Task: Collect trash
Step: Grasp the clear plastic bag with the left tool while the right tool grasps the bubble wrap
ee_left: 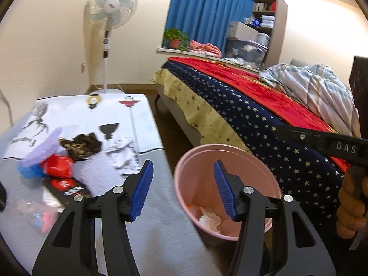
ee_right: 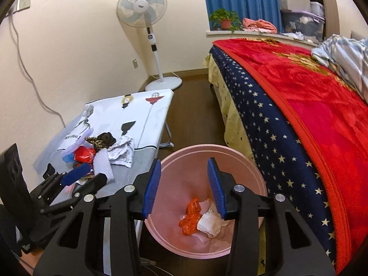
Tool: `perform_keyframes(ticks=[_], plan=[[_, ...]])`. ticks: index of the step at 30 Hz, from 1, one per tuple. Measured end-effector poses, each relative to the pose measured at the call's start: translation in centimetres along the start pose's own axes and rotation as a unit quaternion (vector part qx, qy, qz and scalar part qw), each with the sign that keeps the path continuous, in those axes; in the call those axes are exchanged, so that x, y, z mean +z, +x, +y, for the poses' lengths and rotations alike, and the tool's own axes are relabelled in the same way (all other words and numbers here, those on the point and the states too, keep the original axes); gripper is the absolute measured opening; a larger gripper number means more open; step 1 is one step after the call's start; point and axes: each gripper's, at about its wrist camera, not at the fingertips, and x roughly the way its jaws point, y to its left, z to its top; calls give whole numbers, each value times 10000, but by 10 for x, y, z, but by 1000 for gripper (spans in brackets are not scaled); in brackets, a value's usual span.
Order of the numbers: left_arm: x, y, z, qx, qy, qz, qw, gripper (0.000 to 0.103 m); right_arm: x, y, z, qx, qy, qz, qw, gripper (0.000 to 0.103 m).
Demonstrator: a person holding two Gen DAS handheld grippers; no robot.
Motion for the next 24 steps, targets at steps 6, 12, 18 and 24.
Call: perform_keyframes(ticks=[6,12,18,24], plan=[[2,-16,21,249,-169,-111,9995,49,2,-5,21,204,-146,-246,9994,31],[3,-22,38,391,-307,-158,9986,47,1,4,37,392,-85,-336,9986,29],[1,-25,52,559,-407,-178,9974,44,-4,19,57,574,-78,-331,9978,28],[-2,-28,71,894,-583,-235,9940,41,-9,32,73,713,-174,-282,9969,28]])
